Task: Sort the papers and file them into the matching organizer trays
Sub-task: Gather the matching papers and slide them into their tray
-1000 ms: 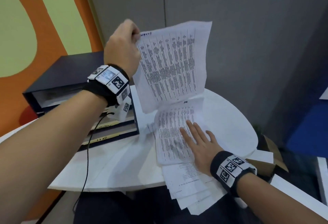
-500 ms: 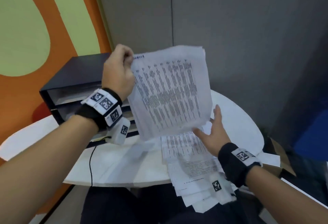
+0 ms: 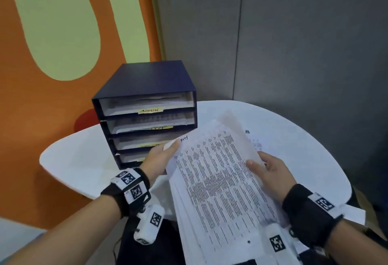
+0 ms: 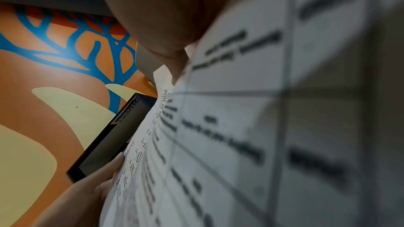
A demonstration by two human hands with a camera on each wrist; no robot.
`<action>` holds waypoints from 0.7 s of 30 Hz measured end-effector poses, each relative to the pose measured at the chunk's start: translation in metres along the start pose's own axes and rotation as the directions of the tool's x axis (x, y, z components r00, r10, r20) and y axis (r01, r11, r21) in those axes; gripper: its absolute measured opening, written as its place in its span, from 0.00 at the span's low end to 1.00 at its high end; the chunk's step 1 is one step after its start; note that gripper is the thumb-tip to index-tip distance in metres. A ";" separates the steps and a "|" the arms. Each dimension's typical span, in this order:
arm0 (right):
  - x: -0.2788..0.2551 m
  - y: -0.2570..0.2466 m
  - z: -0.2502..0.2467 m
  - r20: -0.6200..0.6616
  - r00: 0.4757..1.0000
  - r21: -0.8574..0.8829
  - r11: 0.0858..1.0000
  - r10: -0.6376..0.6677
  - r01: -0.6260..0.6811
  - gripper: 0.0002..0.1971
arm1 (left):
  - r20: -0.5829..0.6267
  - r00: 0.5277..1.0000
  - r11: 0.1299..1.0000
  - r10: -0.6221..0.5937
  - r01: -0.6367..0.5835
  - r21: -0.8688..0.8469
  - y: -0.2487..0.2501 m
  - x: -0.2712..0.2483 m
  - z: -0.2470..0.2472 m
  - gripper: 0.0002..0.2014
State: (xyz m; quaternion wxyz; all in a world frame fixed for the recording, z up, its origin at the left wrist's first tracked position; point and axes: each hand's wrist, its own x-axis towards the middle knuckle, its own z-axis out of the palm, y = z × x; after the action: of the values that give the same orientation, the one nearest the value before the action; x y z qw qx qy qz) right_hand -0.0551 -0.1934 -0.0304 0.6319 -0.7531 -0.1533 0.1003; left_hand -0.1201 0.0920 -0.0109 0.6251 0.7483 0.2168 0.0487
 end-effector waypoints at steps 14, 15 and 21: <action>0.030 -0.035 0.079 0.097 0.971 0.006 0.976 0.218 -0.219 0.06 | 0.217 0.956 0.971 -0.198 0.162 0.174 0.031 -0.002 -0.114 0.13; 0.033 -0.040 0.089 0.124 0.968 -0.007 0.976 0.219 -0.220 0.06 | 0.181 0.961 0.974 -0.211 0.190 0.123 0.033 -0.002 -0.128 0.13; 0.040 -0.066 0.134 0.208 0.962 -0.003 0.984 0.175 -0.178 0.06 | 0.125 0.947 0.938 -0.296 0.313 -0.150 0.017 -0.003 -0.170 0.19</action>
State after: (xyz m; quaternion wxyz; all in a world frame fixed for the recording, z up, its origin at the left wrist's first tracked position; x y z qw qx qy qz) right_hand -0.0710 -0.0453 0.0118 0.6069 -0.7442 -0.1499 0.2352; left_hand -0.1770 0.2444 0.0426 0.6961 0.6516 0.2935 -0.0685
